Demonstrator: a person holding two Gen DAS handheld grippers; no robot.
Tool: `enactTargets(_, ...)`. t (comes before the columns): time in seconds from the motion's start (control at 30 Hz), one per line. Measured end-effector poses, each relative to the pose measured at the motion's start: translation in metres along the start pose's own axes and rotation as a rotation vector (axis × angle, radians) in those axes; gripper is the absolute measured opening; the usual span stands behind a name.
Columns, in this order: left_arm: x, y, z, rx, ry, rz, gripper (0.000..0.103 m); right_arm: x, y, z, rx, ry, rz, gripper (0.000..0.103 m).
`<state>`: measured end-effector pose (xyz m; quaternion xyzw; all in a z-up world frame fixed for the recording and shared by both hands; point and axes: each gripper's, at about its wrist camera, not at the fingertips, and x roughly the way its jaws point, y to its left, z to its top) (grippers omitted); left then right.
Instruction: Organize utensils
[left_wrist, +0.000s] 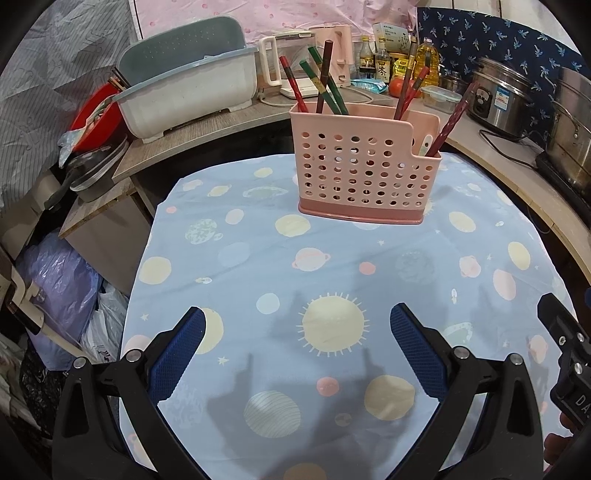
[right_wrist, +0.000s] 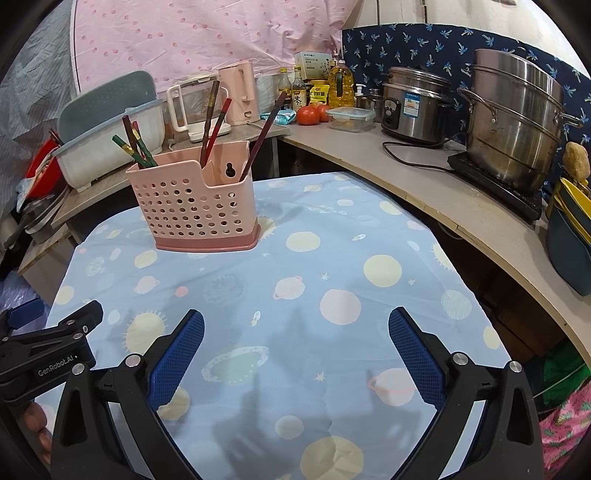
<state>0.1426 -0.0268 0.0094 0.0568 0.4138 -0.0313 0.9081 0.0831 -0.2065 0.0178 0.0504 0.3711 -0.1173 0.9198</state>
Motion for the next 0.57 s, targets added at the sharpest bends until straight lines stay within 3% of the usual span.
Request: enactTargets(0.57, 0.0015, -0.0018, -0.0002, 0.012, 0.006, -0.002, 0.096, -0.0007, 0.0031, 0.0004, 0.002, 0.002, -0.001, 0.096)
